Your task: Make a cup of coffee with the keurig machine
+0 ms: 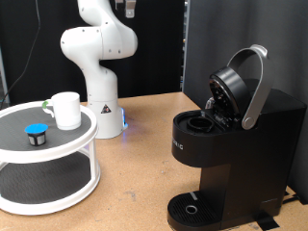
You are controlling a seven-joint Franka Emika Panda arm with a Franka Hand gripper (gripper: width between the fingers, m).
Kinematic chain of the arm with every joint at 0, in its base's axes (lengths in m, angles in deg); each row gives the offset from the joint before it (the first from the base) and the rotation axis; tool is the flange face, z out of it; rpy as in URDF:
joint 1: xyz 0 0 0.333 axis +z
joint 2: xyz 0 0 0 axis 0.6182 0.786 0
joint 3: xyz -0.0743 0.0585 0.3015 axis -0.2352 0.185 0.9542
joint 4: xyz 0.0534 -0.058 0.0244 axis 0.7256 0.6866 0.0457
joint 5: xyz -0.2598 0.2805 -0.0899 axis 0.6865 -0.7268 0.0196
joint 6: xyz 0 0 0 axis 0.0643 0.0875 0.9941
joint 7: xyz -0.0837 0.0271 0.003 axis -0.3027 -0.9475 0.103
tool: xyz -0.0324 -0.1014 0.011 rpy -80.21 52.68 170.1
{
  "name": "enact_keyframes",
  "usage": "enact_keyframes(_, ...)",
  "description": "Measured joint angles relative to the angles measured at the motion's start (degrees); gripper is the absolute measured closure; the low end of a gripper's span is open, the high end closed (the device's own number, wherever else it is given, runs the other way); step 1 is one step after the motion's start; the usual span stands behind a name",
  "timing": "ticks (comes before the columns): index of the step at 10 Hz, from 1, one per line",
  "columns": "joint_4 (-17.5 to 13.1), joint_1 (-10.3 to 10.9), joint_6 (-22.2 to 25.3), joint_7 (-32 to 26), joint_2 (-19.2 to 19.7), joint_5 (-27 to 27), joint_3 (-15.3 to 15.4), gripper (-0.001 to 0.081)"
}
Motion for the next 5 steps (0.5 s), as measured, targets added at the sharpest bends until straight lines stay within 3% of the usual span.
enact_keyframes(2, 0.3, 0.0, -2.2, -1.4, -0.1, -2.5, -1.3, 0.0000)
enact_keyframes(5, 1.7, -0.3, -8.8, -6.5, -0.9, -5.5, -7.0, 0.0000)
